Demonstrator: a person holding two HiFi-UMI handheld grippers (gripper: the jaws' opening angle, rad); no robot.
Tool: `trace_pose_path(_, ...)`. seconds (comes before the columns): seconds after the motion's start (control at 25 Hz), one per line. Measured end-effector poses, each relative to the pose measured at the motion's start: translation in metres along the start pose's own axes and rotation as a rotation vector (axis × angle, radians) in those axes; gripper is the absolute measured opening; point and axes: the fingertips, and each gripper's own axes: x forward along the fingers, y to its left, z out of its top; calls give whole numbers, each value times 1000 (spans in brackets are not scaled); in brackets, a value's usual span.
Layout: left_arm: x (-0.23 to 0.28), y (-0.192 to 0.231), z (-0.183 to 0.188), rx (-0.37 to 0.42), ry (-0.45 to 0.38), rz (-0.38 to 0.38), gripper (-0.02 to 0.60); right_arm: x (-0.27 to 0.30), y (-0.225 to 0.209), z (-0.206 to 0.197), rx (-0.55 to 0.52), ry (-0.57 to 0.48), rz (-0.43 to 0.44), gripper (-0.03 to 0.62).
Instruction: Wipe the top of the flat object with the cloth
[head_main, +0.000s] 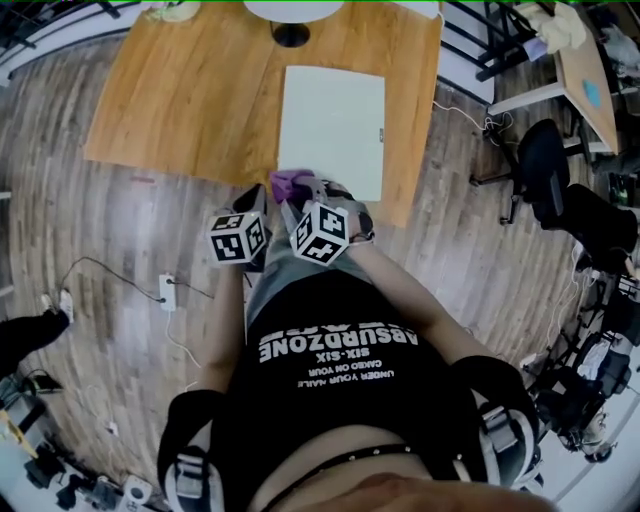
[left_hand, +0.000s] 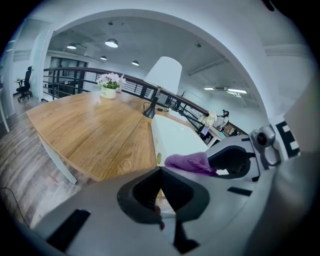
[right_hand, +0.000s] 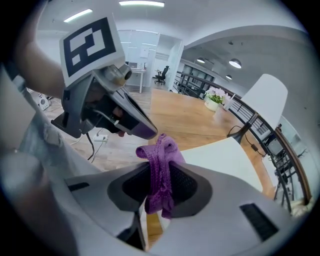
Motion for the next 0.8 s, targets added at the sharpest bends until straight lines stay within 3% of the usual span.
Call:
trace_pose_path(0.24,-2,-3,2,-10,-18,-12,15,4,-4,1,68,-35,21,104)
trace_pose_path(0.8,-4,-12,4,13,-21,-13,15,2,-3,0,38,-38,23,103)
